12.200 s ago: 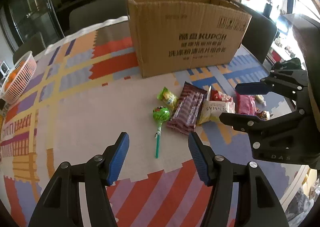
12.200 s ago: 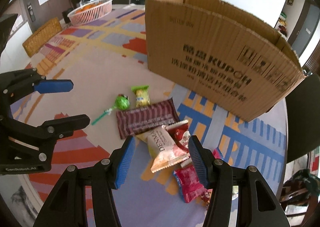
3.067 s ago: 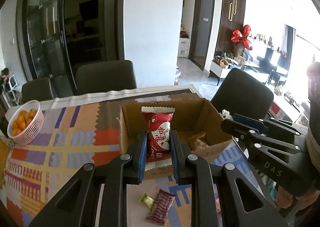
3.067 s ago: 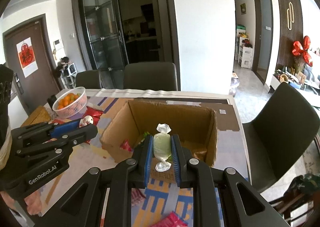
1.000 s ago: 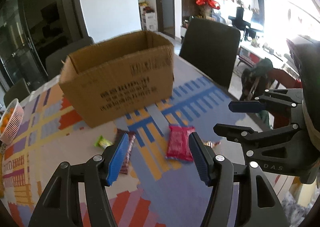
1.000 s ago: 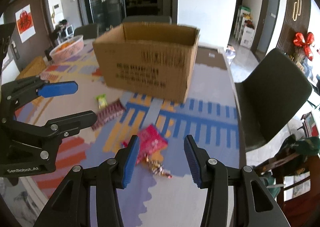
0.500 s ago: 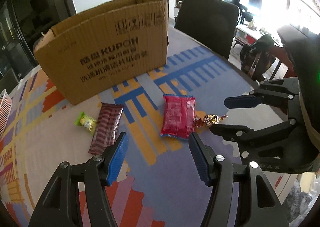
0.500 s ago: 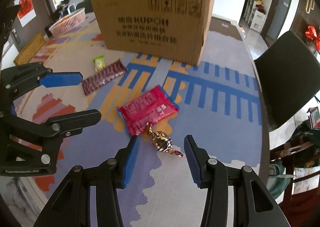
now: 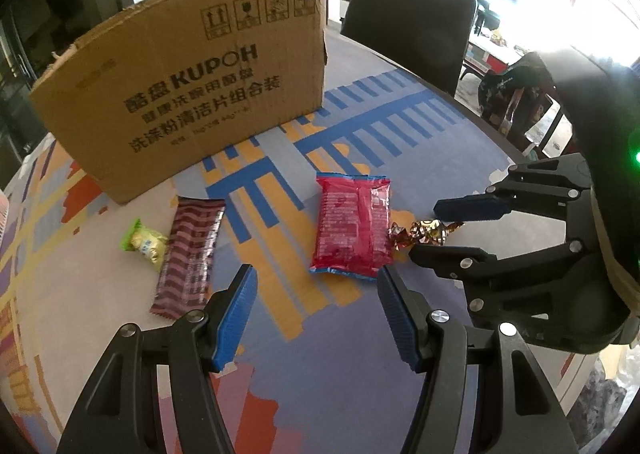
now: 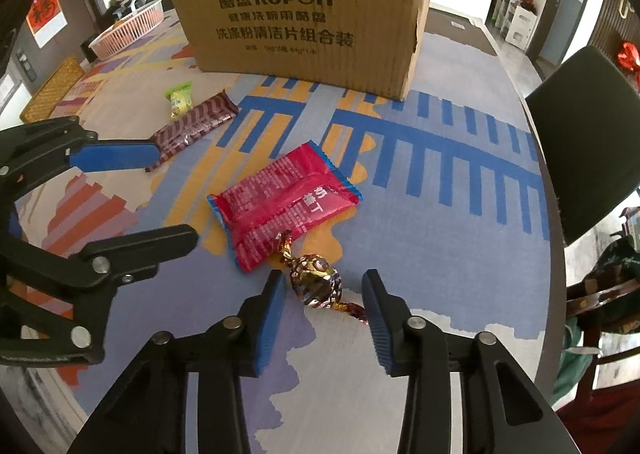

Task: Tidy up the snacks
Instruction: 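Grasp the red packet with left tool while right tool grasps gold-wrapped sweet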

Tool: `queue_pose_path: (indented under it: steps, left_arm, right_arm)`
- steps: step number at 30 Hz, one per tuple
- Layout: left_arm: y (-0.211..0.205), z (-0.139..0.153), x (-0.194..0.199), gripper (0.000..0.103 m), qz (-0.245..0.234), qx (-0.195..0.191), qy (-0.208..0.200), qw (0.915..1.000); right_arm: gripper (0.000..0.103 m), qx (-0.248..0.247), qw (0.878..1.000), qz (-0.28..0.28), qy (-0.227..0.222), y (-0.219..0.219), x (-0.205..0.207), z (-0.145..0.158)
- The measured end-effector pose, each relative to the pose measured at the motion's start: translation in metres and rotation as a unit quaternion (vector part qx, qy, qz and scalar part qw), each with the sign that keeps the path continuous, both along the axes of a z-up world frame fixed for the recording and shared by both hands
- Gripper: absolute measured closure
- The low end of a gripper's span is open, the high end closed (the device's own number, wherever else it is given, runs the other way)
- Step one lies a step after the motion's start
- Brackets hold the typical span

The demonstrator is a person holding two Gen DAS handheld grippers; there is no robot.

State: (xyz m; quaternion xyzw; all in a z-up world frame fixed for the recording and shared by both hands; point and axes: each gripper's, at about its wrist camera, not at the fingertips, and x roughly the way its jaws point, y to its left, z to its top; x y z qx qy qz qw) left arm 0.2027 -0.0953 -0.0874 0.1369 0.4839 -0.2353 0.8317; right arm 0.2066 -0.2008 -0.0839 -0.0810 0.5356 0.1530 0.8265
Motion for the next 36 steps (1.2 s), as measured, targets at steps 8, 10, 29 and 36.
queue_pose_path:
  steps: [8,10,29,36]
  left_arm:
    - [-0.007,-0.008,0.008,0.041,-0.006,-0.003,0.012,0.9999]
    - [-0.01,-0.009,0.01,0.041,-0.008,-0.003,0.015,0.9999]
    - [-0.049,-0.029,0.035,0.045,-0.023,0.026,0.023,0.9991]
    - [-0.043,-0.027,0.034,0.06,-0.01,0.004,0.033,0.9994]
  right_arm:
    - [0.078,0.012,1.0,-0.004,-0.007,-0.005,0.004,-0.001]
    - [0.079,0.016,1.0,-0.01,-0.008,-0.007,0.005,-0.001]
    - [0.079,0.043,0.994,-0.092,-0.029,-0.045,0.005,0.013]
    - [0.079,0.051,0.993,-0.098,-0.038,-0.046,0.006,0.019]
